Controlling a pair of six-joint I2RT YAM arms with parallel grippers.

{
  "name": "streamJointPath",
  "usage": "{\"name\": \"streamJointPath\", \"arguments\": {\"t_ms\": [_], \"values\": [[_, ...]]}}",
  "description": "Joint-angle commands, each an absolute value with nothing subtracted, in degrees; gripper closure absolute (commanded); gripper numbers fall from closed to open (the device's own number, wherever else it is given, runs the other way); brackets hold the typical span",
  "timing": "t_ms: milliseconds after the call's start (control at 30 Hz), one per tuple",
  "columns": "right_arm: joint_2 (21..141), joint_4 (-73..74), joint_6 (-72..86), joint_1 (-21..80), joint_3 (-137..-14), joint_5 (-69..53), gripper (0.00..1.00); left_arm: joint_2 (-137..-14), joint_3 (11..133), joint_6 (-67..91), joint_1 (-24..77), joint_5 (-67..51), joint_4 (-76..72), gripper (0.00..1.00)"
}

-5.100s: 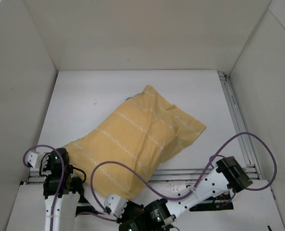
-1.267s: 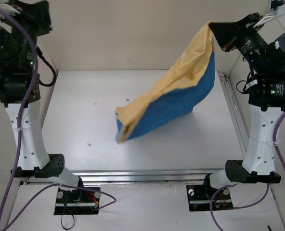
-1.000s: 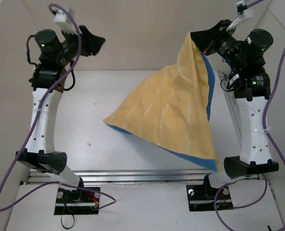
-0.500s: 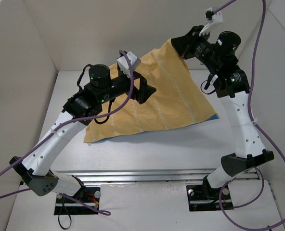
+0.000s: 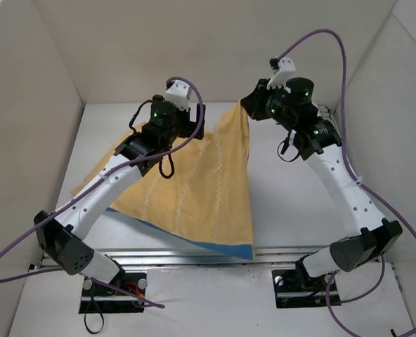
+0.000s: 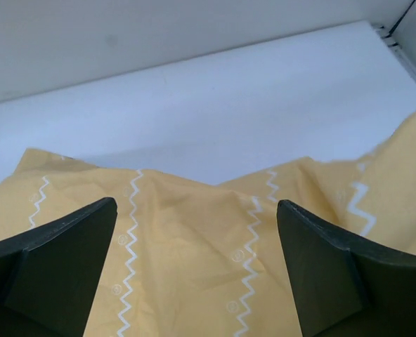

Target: Put the pillow into the pillowcase

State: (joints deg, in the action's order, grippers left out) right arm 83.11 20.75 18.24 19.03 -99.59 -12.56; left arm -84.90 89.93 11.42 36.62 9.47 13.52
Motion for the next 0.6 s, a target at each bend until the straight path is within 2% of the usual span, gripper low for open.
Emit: {"name": "streamJointPath", "arguments": {"t_ms": [0, 200, 400, 567], "values": [[82.1, 14.7, 16.6, 18.3, -92.5, -12.5, 1.0, -85.3, 89.7, 15.2, 35.7, 9.1, 11.0, 0.07], [82.5, 13.3, 16.8, 16.7, -81.1, -10.8, 1.0, -91.4, 86.2, 17.3, 33.7, 3.7, 10.6, 0.09], [82.8, 10.0, 17.9, 10.6, -71.6, -9.4, 1.0, -100.2, 85.4, 20.2, 32.6, -1.3, 10.2, 0.15], [86.0, 8.3, 19.2, 3.1, -71.3, -10.8, 1.0, -104.7, 86.6, 21.3, 32.6, -6.2, 7.3, 0.18]]}}
